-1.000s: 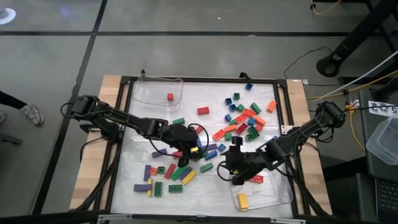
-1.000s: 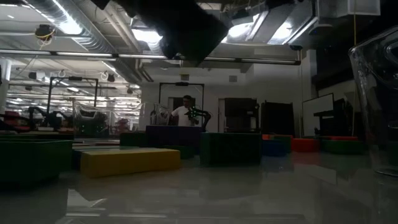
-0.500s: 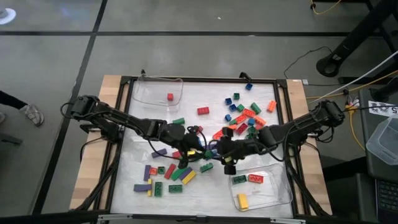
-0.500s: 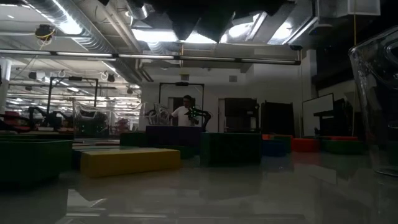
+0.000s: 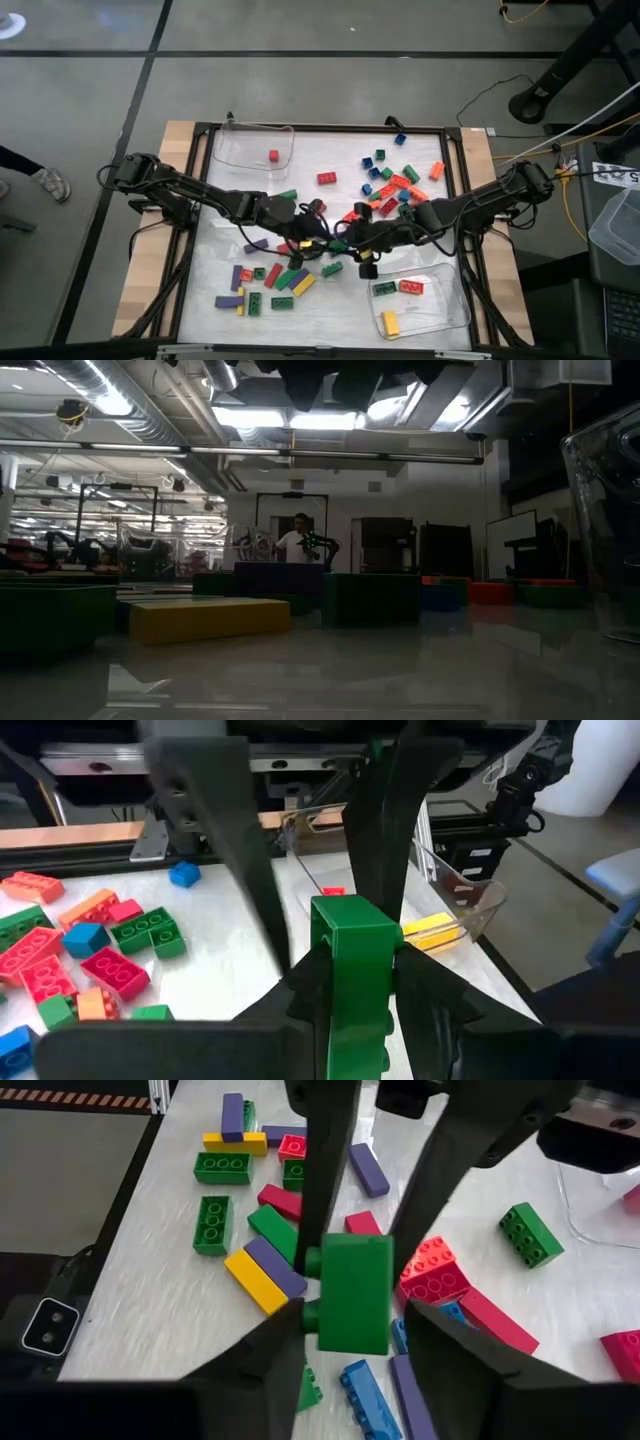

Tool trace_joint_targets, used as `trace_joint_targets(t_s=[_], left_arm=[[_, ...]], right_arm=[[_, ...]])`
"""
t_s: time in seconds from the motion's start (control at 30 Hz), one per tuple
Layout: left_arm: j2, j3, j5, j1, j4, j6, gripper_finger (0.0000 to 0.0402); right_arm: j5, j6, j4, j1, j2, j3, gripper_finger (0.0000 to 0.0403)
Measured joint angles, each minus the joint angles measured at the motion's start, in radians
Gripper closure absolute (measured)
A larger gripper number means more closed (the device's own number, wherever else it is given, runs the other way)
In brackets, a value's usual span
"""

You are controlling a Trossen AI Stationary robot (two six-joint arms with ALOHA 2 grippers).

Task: Sort blocks by size
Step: Put the rectangular green game piece into the bottom transparent bin

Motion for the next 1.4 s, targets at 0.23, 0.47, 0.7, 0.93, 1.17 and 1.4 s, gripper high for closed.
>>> trace_joint_targets(t_s=[0.23,0.47,0.7,0.93,1.17,1.4], left_arm=[[0.0,0.0,0.0,0.0,-0.004,-0.004,0.0306],[0.0,0.0,0.004,-0.008,-0.012,-0.021,0.027],[0.0,0.0,0.003,-0.009,-0.062,-0.035,0.0203],[0.0,0.0,0.003,-0.009,-0.231,-0.038,0.0187],[0.0,0.0,0.003,-0.009,-0.323,-0.104,0.0191],[0.0,0.0,0.003,-0.009,-0.462,-0.141,0.0191]], right_arm=[[-0.023,-0.031,0.004,0.001,0.0,0.0,0.0314],[-0.115,-0.017,0.006,0.0,0.0,0.0,0.0314],[-0.271,0.018,-0.021,0.0,0.0,0.0,0.031],[-0.561,0.157,-0.119,0.0,0.0,0.0,0.0312],[-0.816,0.23,-0.284,0.018,0.0,0.0,0.031],[-0.712,0.245,-0.496,0.092,0.0,0.0,0.0307]])
